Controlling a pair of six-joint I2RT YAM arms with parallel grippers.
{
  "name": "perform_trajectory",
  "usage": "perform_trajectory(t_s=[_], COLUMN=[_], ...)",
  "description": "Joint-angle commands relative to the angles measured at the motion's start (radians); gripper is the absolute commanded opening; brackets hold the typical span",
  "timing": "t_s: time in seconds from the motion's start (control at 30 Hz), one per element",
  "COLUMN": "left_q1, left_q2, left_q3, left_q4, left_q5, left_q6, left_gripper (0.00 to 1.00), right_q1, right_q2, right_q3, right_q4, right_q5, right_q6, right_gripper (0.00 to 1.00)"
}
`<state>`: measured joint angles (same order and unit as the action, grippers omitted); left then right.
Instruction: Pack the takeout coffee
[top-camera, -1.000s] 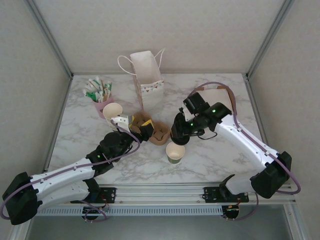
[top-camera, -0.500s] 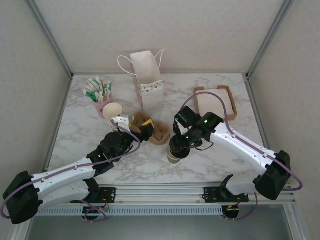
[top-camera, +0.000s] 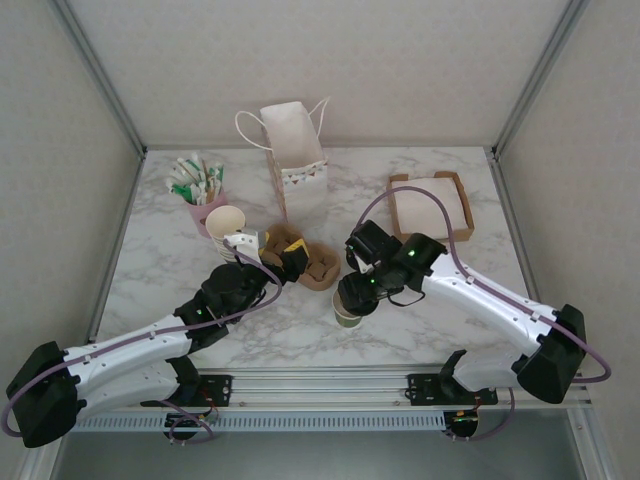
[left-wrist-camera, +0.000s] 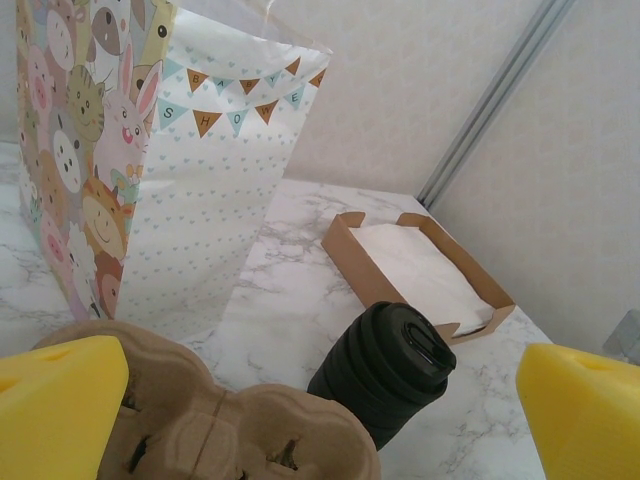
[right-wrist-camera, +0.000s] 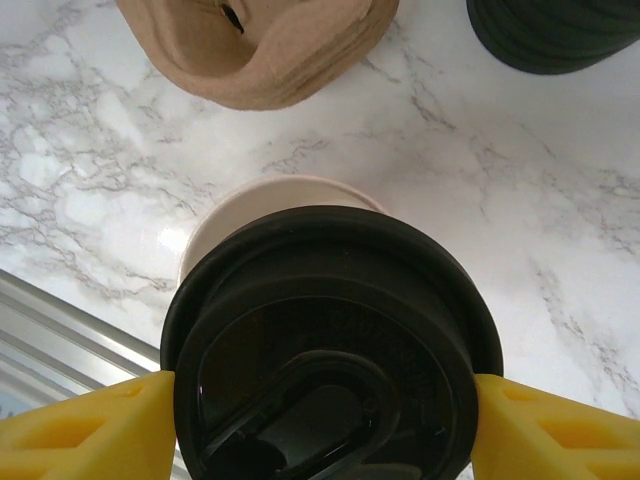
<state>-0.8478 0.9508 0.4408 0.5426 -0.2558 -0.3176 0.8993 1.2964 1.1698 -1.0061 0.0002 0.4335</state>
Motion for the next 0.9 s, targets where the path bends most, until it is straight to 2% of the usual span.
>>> perform_trajectory(t_s=[0.0, 0.87], left_q1=[0.006, 0.007], left_q2=[0.004, 0.010], left_q3=[-0.004, 0.003], left_q4=[0.029, 0.025], left_q5=[-0.011, -0.004], left_q6=[-0.003, -0.001], left_gripper=[1.00, 1.00], right_q1=[0.018, 0.072], right_q2=[-0.014, 0.070], right_q3=[-0.021, -0.012], right_q4=[0.027, 0.041], right_q5=[0.024, 0.078], right_q6=[-0.002, -0.003], right_gripper=[0.70, 0.70])
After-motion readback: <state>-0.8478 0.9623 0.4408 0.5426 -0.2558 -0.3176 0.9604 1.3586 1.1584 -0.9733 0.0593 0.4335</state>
